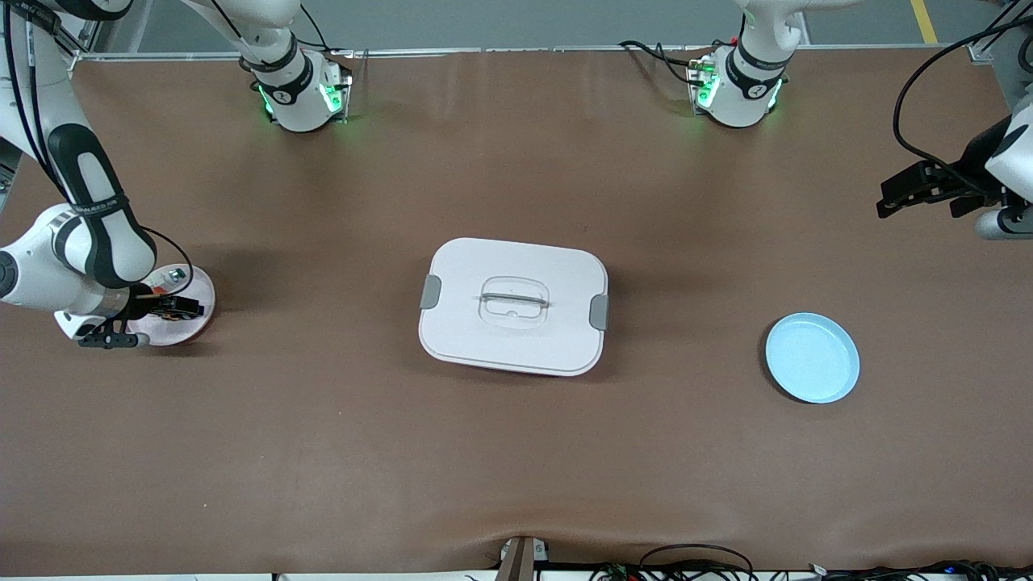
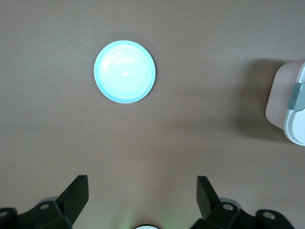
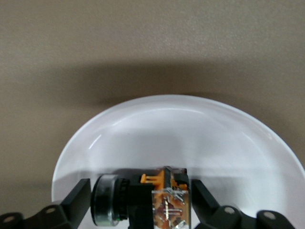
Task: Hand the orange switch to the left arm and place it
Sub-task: 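Close the right gripper on the black-and-orange switch, then lift the switch with the right gripper while the left gripper approaches, then carry the switch over the box toward the left gripper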
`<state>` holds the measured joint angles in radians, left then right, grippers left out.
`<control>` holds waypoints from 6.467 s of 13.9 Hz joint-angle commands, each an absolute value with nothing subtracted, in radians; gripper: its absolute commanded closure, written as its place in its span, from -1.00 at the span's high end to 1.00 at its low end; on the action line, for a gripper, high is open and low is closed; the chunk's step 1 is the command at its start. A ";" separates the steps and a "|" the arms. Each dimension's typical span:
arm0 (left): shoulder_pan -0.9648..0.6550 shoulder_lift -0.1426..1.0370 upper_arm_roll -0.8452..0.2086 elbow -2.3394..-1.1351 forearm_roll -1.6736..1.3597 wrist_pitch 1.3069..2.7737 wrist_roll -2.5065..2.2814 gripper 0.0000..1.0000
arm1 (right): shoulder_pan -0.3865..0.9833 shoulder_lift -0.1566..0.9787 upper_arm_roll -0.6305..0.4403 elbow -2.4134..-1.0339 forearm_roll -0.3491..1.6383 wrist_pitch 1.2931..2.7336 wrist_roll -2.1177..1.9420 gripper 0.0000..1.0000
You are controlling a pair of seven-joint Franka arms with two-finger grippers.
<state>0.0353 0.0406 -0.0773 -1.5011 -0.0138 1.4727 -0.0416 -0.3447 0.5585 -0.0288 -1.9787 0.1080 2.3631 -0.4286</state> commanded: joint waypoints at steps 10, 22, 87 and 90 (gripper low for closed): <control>0.028 0.040 -0.156 -1.437 -0.047 1.483 -0.051 1.00 | -0.266 0.554 -0.025 -1.678 0.055 1.939 -0.284 -1.00; 0.025 0.106 -0.288 -1.445 -0.600 1.776 -0.175 1.00 | -0.118 0.473 -0.017 -1.680 0.132 1.824 0.046 -1.00; -0.457 0.623 -0.364 -1.405 -0.687 2.735 -0.411 1.00 | 0.414 0.589 -0.009 -1.204 0.635 1.809 1.500 -1.00; -0.460 0.627 -0.364 -1.407 -0.687 2.735 -0.410 1.00 | 0.411 0.591 -0.012 -1.177 0.667 1.809 1.508 -1.00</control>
